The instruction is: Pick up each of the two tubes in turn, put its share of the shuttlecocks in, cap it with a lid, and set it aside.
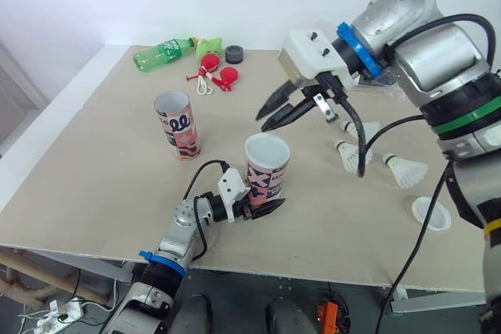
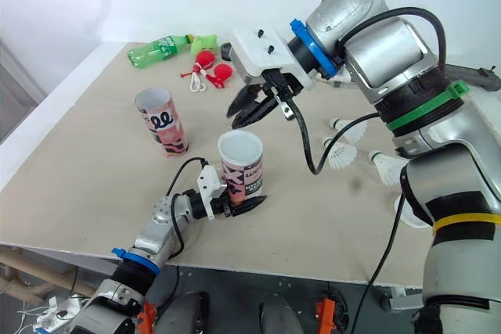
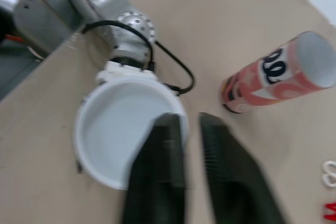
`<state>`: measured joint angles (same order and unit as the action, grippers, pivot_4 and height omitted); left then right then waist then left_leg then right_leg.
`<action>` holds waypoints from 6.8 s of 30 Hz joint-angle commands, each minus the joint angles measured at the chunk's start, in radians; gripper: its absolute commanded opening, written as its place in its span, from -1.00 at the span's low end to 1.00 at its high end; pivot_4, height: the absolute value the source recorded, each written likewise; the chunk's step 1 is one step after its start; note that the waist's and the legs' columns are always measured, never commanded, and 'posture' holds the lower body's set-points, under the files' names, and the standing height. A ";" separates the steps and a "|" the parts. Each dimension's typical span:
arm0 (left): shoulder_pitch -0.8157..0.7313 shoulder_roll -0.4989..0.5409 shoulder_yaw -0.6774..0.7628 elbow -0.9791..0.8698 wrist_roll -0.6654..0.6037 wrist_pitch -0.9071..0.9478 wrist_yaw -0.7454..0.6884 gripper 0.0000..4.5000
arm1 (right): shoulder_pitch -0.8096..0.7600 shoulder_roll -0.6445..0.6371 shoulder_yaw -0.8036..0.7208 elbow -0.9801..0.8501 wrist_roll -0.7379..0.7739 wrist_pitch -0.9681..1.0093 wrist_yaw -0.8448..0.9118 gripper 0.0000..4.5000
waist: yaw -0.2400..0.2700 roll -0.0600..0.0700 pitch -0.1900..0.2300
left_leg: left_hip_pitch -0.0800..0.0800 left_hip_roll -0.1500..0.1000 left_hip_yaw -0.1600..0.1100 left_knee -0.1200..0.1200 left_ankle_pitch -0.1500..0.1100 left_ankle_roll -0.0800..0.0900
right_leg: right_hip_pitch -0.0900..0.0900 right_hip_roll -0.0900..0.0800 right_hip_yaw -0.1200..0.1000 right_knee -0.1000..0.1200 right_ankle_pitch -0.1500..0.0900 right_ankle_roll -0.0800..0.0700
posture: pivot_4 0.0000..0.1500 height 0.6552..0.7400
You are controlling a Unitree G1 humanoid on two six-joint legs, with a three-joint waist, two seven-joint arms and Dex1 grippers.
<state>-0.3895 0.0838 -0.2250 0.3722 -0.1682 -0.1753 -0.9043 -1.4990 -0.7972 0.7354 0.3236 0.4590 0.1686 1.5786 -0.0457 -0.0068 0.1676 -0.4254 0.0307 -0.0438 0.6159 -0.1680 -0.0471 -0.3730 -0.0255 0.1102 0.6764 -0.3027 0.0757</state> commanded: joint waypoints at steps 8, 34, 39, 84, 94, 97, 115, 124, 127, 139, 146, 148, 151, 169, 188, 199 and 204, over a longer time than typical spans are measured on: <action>0.024 -0.001 -0.012 0.060 0.009 0.033 0.005 0.38 | 0.058 0.026 -0.002 -0.077 -0.015 0.040 0.036 -0.98 | 0.000 0.000 0.000 | 0.000 0.000 -0.001 0.000 0.000 0.000 | 0.000 0.000 -0.001 0.000 0.000 0.000 | 1.00 1.00; 0.035 0.001 -0.016 0.046 0.012 0.035 0.006 0.38 | 0.110 0.029 0.033 -0.065 -0.091 0.028 0.036 -0.98 | 0.000 0.000 0.000 | 0.000 0.000 -0.002 0.000 0.000 0.000 | 0.001 0.000 -0.002 0.000 0.000 0.000 | 1.00 1.00; 0.038 0.001 -0.017 0.044 0.011 0.037 0.006 0.38 | 0.119 0.029 0.041 -0.076 -0.093 0.028 0.036 -0.98 | 0.000 0.001 -0.001 | 0.001 0.000 -0.002 0.000 0.000 0.000 | 0.001 0.001 -0.002 0.000 0.000 0.000 | 1.00 1.00; 0.036 0.002 -0.012 0.031 0.011 0.052 -0.010 0.38 | 0.232 -0.017 -0.409 -0.188 0.091 0.355 -0.012 -0.85 | 0.011 0.002 -0.006 | -0.003 -0.002 -0.005 -0.001 -0.001 -0.001 | 0.001 0.000 -0.004 -0.003 0.000 -0.002 | 1.00 1.00; 0.013 0.090 -0.016 -0.001 -0.011 0.124 -0.098 0.98 | 0.918 -0.103 -0.892 -0.608 0.311 0.630 -0.393 0.87 | 0.011 0.002 -0.005 | -0.005 -0.001 -0.011 -0.009 -0.001 0.000 | 0.001 0.002 -0.010 -0.010 0.002 -0.007 | 1.00 1.00; 0.009 0.118 -0.012 -0.011 -0.017 0.138 -0.119 1.00 | 1.016 -0.091 -0.960 -0.691 0.352 0.667 -0.469 0.97 | 0.002 0.002 -0.005 | -0.003 0.000 -0.012 -0.011 0.000 0.000 | 0.001 0.004 -0.010 -0.010 0.000 -0.006 | 1.00 1.00; 0.126 0.352 0.064 -0.228 -0.106 0.253 -0.205 1.00 | 1.302 0.207 -0.620 -0.663 -0.017 0.281 -0.690 0.97 | -0.013 -0.006 -0.002 | 0.001 0.003 -0.012 -0.013 0.000 0.001 | 0.002 0.008 -0.007 -0.010 0.000 -0.007 | 1.00 1.00; 0.250 0.483 0.181 -0.536 -0.278 0.431 -0.195 1.00 | 1.194 0.320 -0.539 -0.443 -0.119 0.120 -0.664 0.97 | -0.011 -0.010 0.004 | 0.000 0.008 -0.012 -0.015 0.000 0.001 | 0.001 0.011 -0.009 -0.010 0.000 -0.011 | 1.00 1.00; 0.265 0.516 0.229 -0.601 -0.321 0.477 -0.181 1.00 | 1.172 0.344 -0.532 -0.396 -0.126 0.093 -0.641 0.97 | -0.002 -0.011 0.006 | -0.001 0.008 -0.012 -0.015 0.000 0.000 | 0.000 0.010 -0.009 -0.010 0.000 -0.010 | 1.00 1.00; 0.199 0.537 0.317 -0.658 -0.441 0.573 -0.130 1.00 | 1.062 0.451 -0.480 -0.238 -0.187 -0.002 -0.602 0.97 | -0.002 -0.014 0.009 | -0.002 0.008 -0.013 -0.014 0.001 -0.002 | 0.000 0.010 -0.010 -0.010 0.003 -0.015 | 1.00 1.00; 0.176 0.531 0.338 -0.687 -0.490 0.601 -0.105 1.00 | 1.024 0.495 -0.480 -0.154 -0.206 -0.044 -0.589 0.97 | -0.002 -0.014 0.009 | -0.002 0.008 -0.013 -0.014 0.002 -0.003 | 0.000 0.010 -0.011 -0.009 0.004 -0.017 | 1.00 1.00; 0.175 0.533 0.336 -0.688 -0.491 0.601 -0.101 1.00 | 1.020 0.505 -0.487 -0.142 -0.204 -0.049 -0.591 0.75 | -0.002 -0.014 0.009 | -0.002 0.008 -0.013 -0.014 0.002 -0.003 | 0.000 0.010 -0.011 -0.009 0.005 -0.017 | 1.00 1.00; 0.170 0.528 0.334 -0.691 -0.491 0.594 -0.093 1.00 | 1.017 0.515 -0.488 -0.135 -0.203 -0.055 -0.590 0.43 | -0.002 -0.014 0.009 | -0.002 0.008 -0.013 -0.014 0.002 -0.004 | 0.000 0.010 -0.011 -0.009 0.005 -0.018 | 1.00 1.00; -0.150 0.325 0.158 -0.479 -0.399 0.554 -0.076 1.00 | 1.204 0.384 -1.097 -0.675 0.045 0.277 -1.075 0.30 | 0.020 -0.015 0.010 | -0.005 0.004 -0.016 -0.012 0.006 -0.011 | 0.000 0.007 -0.013 -0.008 0.006 -0.014 | 1.00 1.00; -0.403 -0.104 -0.078 -0.109 -0.170 0.324 -0.083 1.00 | 1.365 0.214 -1.574 -0.109 -0.106 0.079 -1.405 0.30 | -0.003 -0.008 0.008 | -0.003 -0.003 -0.010 -0.012 0.008 -0.006 | 0.001 0.002 -0.005 -0.009 0.008 -0.008 | 1.00 1.00; -0.334 -0.102 -0.080 -0.196 -0.164 0.358 -0.068 1.00 | 1.291 0.205 -1.511 0.153 -0.116 -0.059 -1.409 0.30 | -0.003 -0.003 0.006 | -0.001 -0.004 -0.008 -0.012 0.009 -0.004 | 0.002 0.001 -0.003 -0.009 0.008 -0.006 | 1.00 1.00; -0.325 -0.093 -0.083 -0.211 -0.167 0.367 -0.067 1.00 | 1.290 0.205 -1.501 0.167 -0.107 -0.078 -1.407 0.71 | -0.003 -0.003 0.006 | -0.001 -0.004 -0.008 -0.012 0.009 -0.004 | 0.002 0.002 -0.003 -0.009 0.009 -0.005 | 1.00 1.00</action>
<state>-0.7102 -0.0074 -0.3105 0.2133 -0.3317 0.1932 -0.9690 -0.2080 -0.5698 -0.7662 0.4855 0.3417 0.1010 0.1708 -0.0487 -0.0102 0.1740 -0.4265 0.0269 -0.0521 0.6038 -0.1585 -0.0511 -0.3707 -0.0239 0.1076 0.6675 -0.2937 0.0711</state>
